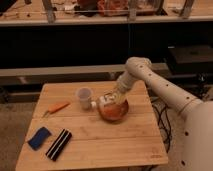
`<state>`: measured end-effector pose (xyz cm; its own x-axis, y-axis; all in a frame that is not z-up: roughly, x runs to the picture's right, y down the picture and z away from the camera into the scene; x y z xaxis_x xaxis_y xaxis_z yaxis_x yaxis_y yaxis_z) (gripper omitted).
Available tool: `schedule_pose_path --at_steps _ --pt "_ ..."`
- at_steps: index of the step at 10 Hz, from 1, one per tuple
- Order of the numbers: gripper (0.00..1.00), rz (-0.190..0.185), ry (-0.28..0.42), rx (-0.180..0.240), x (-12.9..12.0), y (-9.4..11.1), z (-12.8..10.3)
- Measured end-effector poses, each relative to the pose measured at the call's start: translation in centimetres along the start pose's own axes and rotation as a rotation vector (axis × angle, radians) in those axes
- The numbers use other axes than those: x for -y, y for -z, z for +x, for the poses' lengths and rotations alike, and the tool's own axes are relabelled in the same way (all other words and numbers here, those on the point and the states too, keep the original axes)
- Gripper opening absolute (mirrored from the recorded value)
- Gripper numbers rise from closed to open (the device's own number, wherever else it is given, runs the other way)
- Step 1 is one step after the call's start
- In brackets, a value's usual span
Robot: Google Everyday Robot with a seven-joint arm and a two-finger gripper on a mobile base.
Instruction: Place the bottle in the ceramic bowl
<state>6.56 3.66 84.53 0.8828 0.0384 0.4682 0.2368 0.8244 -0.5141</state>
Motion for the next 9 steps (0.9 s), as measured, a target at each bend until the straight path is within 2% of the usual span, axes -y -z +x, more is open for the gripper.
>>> schedule_pose_path --at_steps 9 --pt "0.30 -0.006 -0.007 0.007 0.40 -0.16 0.48"
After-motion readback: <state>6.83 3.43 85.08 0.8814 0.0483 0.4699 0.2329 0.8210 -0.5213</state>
